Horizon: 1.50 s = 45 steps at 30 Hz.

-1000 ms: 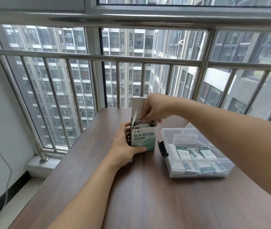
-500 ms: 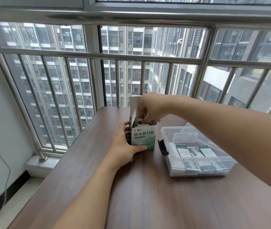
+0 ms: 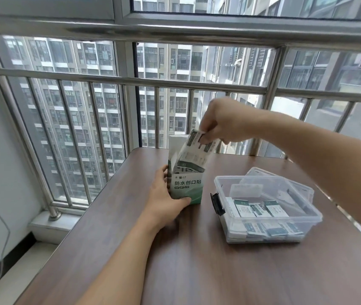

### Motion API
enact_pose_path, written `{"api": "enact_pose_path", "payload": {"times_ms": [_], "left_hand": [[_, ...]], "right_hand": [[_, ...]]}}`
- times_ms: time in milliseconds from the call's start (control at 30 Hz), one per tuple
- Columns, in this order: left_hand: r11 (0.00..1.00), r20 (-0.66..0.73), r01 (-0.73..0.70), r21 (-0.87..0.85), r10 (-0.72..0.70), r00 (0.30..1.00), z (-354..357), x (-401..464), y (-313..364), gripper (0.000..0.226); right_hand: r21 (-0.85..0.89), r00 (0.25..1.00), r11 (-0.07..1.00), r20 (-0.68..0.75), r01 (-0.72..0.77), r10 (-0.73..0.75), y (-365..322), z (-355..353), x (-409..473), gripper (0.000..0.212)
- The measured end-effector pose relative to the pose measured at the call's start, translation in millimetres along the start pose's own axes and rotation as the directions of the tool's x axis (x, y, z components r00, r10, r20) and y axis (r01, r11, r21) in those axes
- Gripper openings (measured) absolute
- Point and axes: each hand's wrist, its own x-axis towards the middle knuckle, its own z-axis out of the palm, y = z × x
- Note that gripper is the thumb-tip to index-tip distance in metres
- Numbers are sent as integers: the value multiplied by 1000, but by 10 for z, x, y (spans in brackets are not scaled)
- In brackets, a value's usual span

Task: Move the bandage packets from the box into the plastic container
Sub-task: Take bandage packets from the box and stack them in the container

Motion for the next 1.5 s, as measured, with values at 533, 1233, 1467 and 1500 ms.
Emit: {"api": "enact_pose_path", "payload": {"times_ms": [533, 1233, 1467, 1500], "left_hand": [[907, 423, 305, -290, -164, 891, -44, -371, 1099, 64], [806, 499, 454, -381, -234, 835, 275, -513, 1017, 24], [855, 349, 346, -387, -212, 913, 305, -478, 1034, 5], [848, 357, 352, -397, -211, 910, 294, -474, 1042, 9]], "right_hand": [[480, 994, 876, 69, 36, -79, 264, 398, -554, 46], [578, 977, 813, -202, 66, 64, 287, 441, -708, 27], [383, 987, 920, -155, 88, -30, 53, 673, -726, 33], [373, 984, 923, -176, 96, -31, 64, 688, -711, 31]]}}
